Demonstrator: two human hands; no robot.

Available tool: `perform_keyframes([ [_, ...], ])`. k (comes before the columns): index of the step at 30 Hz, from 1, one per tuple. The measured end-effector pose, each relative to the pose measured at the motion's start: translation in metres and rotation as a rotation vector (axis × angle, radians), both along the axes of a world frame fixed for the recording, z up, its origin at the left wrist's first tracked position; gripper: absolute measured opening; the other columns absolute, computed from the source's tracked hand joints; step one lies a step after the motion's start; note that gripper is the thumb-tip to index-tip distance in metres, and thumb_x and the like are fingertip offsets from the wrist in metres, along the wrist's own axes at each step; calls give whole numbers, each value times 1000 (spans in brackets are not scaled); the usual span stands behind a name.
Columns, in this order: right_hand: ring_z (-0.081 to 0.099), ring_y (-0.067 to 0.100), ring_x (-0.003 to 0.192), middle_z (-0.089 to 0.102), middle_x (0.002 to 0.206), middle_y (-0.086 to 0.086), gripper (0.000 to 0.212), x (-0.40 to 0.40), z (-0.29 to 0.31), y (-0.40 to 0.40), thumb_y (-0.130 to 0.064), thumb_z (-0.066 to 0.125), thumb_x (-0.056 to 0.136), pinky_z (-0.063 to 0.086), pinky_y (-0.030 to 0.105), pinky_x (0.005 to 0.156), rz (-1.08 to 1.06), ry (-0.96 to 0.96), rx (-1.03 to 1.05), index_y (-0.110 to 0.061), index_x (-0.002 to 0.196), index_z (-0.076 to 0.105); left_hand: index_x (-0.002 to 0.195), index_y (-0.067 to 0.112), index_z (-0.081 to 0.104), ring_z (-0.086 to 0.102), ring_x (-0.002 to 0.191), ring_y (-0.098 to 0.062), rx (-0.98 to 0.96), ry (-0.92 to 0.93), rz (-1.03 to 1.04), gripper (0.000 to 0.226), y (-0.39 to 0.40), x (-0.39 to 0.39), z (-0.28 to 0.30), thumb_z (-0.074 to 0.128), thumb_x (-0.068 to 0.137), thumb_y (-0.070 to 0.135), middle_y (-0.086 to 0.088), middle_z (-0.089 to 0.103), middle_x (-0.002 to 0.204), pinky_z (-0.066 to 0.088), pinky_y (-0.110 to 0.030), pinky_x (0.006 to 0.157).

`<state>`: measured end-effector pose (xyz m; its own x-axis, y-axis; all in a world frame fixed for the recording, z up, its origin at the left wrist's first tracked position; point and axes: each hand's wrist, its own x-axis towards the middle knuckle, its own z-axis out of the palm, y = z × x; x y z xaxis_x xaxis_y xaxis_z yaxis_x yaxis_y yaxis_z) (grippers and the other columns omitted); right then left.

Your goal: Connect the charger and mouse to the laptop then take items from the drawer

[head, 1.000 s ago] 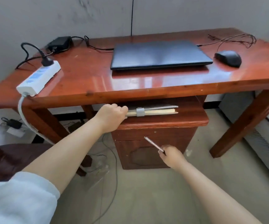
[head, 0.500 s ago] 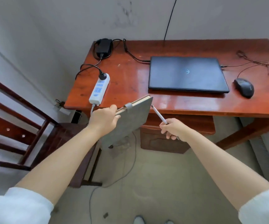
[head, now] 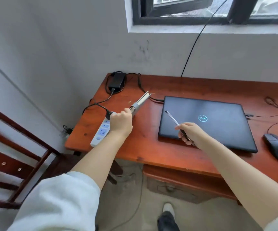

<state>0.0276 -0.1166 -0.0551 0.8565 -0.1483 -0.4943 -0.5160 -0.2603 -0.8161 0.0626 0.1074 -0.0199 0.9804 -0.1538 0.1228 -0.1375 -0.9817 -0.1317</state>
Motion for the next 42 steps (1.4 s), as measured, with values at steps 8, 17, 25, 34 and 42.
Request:
perform_keyframes([
  [8, 32, 6, 17, 45, 55, 10, 29, 64, -25, -59, -3, 42, 90, 19, 5, 27, -110, 59, 106, -12, 62, 47, 143, -3, 11, 44, 124, -38, -101, 341, 125, 56, -82, 28, -79, 37, 94, 8, -23, 27, 149, 48, -41, 92],
  [17, 33, 6, 18, 52, 39, 1, 21, 54, -52, -61, -5, 40, 90, 19, 6, 27, -89, 184, 86, -10, 75, 53, 144, -2, -1, 23, 132, -47, 2, 505, 266, 59, -121, 62, -121, 32, 96, 3, -26, 4, 154, 54, -39, 79],
  [25, 58, 13, 40, 63, 60, 5, 25, 71, -67, -4, -16, 35, 97, 45, 18, 35, 183, 234, -65, -14, 73, 39, 136, -9, 25, 39, 121, -32, 10, 513, 150, 47, -67, 86, -126, 32, 100, 21, -21, 34, 139, 42, -34, 88],
  [34, 64, 37, 90, 62, 108, 21, 19, 111, -72, 76, -23, 39, 96, 39, 31, 59, 273, 181, -610, -5, 96, 45, 133, 3, 38, 26, 138, -27, -188, 458, -198, 42, 1, 126, -123, 39, 97, 25, -16, 33, 147, 30, -40, 108],
  [42, 56, 23, 63, 66, 86, 12, 21, 103, -62, 69, -23, 43, 94, 48, 28, 58, 202, 144, -473, -6, 100, 52, 147, 10, 8, 1, 146, -16, -131, 482, -394, 60, 36, 130, -158, 29, 98, 37, -6, 3, 159, -1, -33, 119],
])
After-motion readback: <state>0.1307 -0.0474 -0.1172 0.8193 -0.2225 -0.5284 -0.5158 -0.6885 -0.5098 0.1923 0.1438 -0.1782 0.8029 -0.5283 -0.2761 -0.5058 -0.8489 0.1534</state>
